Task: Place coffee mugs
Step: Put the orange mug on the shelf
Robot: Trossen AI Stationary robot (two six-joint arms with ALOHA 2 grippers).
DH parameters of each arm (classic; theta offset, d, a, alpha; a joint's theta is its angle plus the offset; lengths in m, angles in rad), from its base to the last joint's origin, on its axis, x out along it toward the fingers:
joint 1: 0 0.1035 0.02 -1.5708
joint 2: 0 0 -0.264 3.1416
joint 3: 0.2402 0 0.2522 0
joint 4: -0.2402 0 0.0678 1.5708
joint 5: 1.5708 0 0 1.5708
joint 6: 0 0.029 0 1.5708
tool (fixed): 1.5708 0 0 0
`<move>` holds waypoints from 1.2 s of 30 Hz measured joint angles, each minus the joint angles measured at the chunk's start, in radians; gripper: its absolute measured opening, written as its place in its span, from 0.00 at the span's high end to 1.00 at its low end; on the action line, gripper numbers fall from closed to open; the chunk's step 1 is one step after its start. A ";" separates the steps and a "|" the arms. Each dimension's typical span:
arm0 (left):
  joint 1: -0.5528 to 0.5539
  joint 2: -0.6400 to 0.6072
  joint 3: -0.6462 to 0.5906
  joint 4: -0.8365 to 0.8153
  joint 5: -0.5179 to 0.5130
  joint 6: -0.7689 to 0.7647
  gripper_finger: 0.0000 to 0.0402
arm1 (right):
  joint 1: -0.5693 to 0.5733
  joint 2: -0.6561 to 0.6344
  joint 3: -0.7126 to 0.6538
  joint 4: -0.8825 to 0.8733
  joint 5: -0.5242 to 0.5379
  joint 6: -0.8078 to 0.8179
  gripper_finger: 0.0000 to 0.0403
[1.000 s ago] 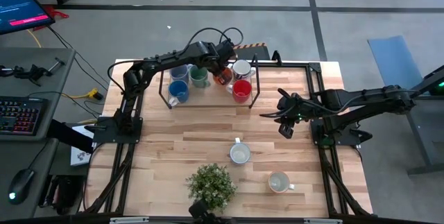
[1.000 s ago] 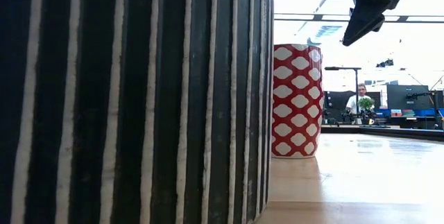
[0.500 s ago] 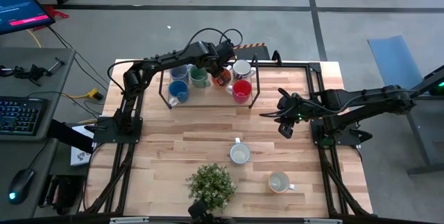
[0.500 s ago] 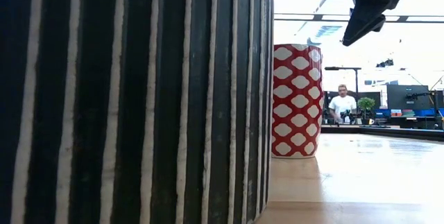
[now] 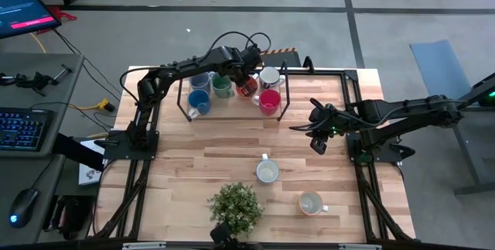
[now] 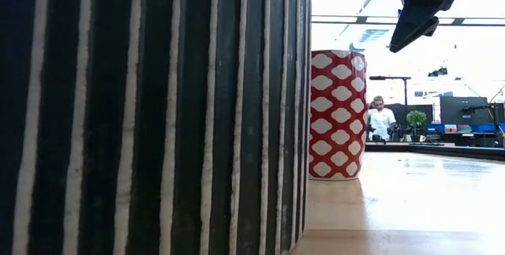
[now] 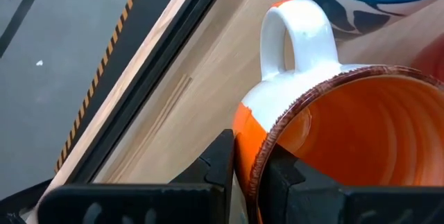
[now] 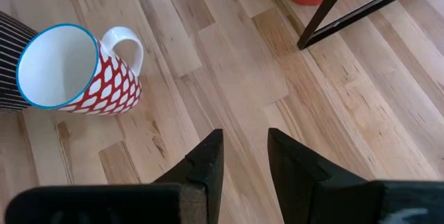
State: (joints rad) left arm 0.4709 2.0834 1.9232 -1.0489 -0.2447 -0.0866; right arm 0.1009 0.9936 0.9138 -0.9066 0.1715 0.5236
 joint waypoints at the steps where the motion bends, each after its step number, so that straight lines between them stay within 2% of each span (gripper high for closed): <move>1: 0.000 0.000 0.000 0.000 0.000 0.004 0.92 | 0.000 0.000 0.000 0.000 0.000 0.000 0.77; 15: 0.000 0.000 0.000 0.000 0.005 0.010 0.92 | 0.000 0.000 0.000 0.000 -0.004 0.000 0.77; 22: 0.015 0.000 0.000 -0.001 0.069 -0.028 0.92 | 0.000 0.000 0.000 0.000 -0.003 0.000 0.77; 36: 0.026 0.000 0.000 -0.006 0.055 -0.033 0.92 | 0.000 0.000 0.000 0.000 -0.004 0.000 0.77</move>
State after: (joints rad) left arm 0.4973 2.0834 1.9232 -1.0546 -0.1898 -0.1196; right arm 0.1007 0.9936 0.9138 -0.9068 0.1672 0.5240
